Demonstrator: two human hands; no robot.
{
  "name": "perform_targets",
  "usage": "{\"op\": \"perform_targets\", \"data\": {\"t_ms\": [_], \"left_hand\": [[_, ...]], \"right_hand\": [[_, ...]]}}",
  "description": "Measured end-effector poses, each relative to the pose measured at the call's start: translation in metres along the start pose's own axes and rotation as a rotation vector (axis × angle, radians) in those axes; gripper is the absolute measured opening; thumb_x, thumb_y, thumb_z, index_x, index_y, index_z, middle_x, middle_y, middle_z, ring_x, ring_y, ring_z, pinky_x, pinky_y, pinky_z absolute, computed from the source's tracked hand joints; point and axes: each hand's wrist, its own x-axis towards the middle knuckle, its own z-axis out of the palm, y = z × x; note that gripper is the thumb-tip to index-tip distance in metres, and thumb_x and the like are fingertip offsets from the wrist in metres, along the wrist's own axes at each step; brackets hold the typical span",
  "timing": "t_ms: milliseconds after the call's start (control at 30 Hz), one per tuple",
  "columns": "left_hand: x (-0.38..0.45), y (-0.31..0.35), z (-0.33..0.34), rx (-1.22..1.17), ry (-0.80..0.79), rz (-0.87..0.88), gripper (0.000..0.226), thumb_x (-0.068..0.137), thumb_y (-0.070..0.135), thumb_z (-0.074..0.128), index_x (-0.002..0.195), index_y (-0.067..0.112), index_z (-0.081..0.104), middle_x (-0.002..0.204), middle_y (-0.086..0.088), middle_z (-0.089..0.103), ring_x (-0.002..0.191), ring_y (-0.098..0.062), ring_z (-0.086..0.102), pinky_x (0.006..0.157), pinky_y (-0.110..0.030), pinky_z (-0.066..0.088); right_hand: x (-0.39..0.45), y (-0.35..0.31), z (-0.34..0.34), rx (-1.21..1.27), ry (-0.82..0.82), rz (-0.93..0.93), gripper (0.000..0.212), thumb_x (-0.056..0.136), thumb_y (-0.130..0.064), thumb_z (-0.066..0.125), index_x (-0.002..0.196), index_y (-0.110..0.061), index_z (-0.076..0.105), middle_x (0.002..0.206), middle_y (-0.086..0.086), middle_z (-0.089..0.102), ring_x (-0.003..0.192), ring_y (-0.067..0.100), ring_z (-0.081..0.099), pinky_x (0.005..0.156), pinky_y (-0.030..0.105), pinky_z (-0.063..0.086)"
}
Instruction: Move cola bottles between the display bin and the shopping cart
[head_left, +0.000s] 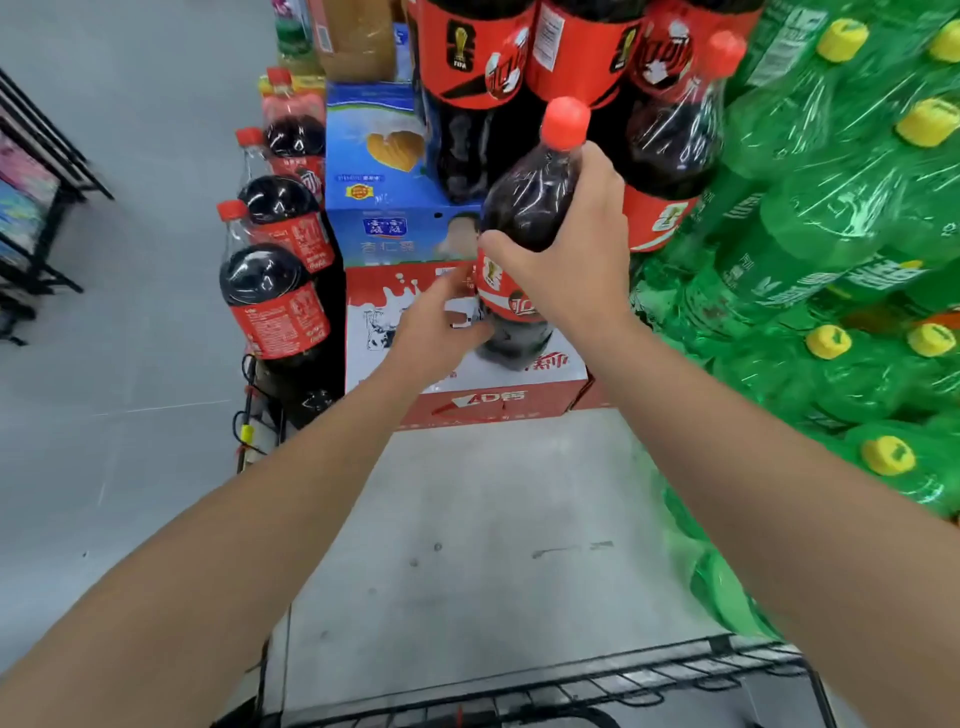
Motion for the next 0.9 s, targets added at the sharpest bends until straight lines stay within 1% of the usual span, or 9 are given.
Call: {"op": "perform_targets", "data": {"t_ms": [67, 167, 333, 400, 433, 500, 633, 800, 900], "left_hand": [[-0.002, 0.02, -0.011, -0.077, 0.032, 0.095, 0.06, 0.087, 0.002, 0.071, 0.14, 0.025, 0.052, 0.112, 0.02, 0.064, 0.1, -0.002, 0.065, 0.091, -0.025, 0.054], [-0.002, 0.049, -0.02, -0.125, 0.062, 0.167, 0.059, 0.089, 0.007, 0.07, 0.138, 0.032, 0.05, 0.112, 0.031, 0.061, 0.1, -0.009, 0.07, 0.086, -0.022, 0.054], [0.0, 0.076, -0.029, -0.002, 0.038, 0.278, 0.078, 0.083, 0.038, 0.067, 0.154, 0.03, 0.034, 0.146, 0.009, 0.048, 0.13, -0.009, 0.052, 0.108, -0.032, 0.046], [0.004, 0.081, -0.029, 0.022, -0.009, 0.27, 0.087, 0.078, 0.046, 0.069, 0.155, 0.033, 0.03, 0.149, 0.013, 0.045, 0.132, 0.0, 0.046, 0.111, -0.034, 0.044], [0.005, 0.081, -0.027, 0.024, -0.019, 0.261, 0.09, 0.075, 0.047, 0.071, 0.155, 0.034, 0.031, 0.148, 0.016, 0.046, 0.131, 0.002, 0.046, 0.11, -0.035, 0.045], [0.009, 0.082, -0.024, 0.037, -0.015, 0.273, 0.092, 0.073, 0.041, 0.075, 0.154, 0.034, 0.033, 0.142, 0.022, 0.05, 0.128, 0.007, 0.048, 0.109, -0.034, 0.046], [0.023, 0.083, -0.021, 0.035, -0.008, 0.301, 0.089, 0.075, 0.026, 0.078, 0.154, 0.031, 0.037, 0.138, 0.018, 0.057, 0.122, 0.007, 0.055, 0.106, -0.031, 0.048], [0.048, 0.084, -0.019, 0.034, -0.027, 0.322, 0.091, 0.076, 0.033, 0.074, 0.156, 0.03, 0.032, 0.15, 0.016, 0.046, 0.133, -0.002, 0.049, 0.109, -0.038, 0.047], [0.064, 0.084, -0.017, 0.017, -0.022, 0.345, 0.092, 0.075, 0.036, 0.072, 0.157, 0.027, 0.032, 0.153, 0.012, 0.044, 0.136, -0.005, 0.048, 0.111, -0.039, 0.046]], "right_hand": [[0.004, 0.007, -0.012, 0.066, -0.087, -0.021, 0.079, 0.072, -0.038, 0.079, 0.139, -0.011, 0.047, 0.122, -0.007, 0.049, 0.124, 0.018, 0.048, 0.107, 0.036, 0.042], [0.012, 0.02, -0.035, 0.134, -0.257, 0.021, 0.081, 0.08, -0.03, 0.072, 0.152, -0.014, 0.04, 0.144, 0.001, 0.048, 0.134, 0.014, 0.046, 0.116, 0.033, 0.038], [0.026, 0.035, -0.057, 0.089, -0.466, 0.033, 0.083, 0.09, -0.013, 0.075, 0.16, -0.018, 0.031, 0.157, 0.0, 0.042, 0.132, 0.002, 0.044, 0.102, 0.006, 0.041], [0.03, 0.036, -0.057, 0.077, -0.52, 0.01, 0.09, 0.086, -0.02, 0.078, 0.161, -0.019, 0.028, 0.157, -0.004, 0.044, 0.135, 0.005, 0.047, 0.112, 0.023, 0.045], [0.03, 0.037, -0.056, 0.059, -0.522, -0.009, 0.096, 0.08, -0.026, 0.079, 0.161, -0.019, 0.027, 0.157, -0.003, 0.044, 0.139, 0.009, 0.047, 0.116, 0.035, 0.044], [0.028, 0.043, -0.053, 0.015, -0.487, -0.043, 0.103, 0.075, -0.024, 0.081, 0.162, -0.017, 0.025, 0.159, -0.001, 0.043, 0.144, 0.015, 0.044, 0.118, 0.044, 0.04], [0.029, 0.047, -0.051, 0.005, -0.391, -0.019, 0.1, 0.078, -0.007, 0.084, 0.162, -0.017, 0.029, 0.157, 0.001, 0.048, 0.143, 0.017, 0.045, 0.119, 0.038, 0.038], [0.045, 0.044, -0.041, -0.032, -0.321, 0.001, 0.1, 0.081, -0.005, 0.082, 0.163, -0.014, 0.026, 0.161, 0.004, 0.041, 0.149, 0.02, 0.037, 0.122, 0.038, 0.034], [0.055, 0.044, -0.038, -0.059, -0.277, 0.026, 0.1, 0.081, -0.003, 0.082, 0.163, -0.013, 0.026, 0.163, 0.006, 0.039, 0.151, 0.021, 0.035, 0.121, 0.028, 0.03]]}}
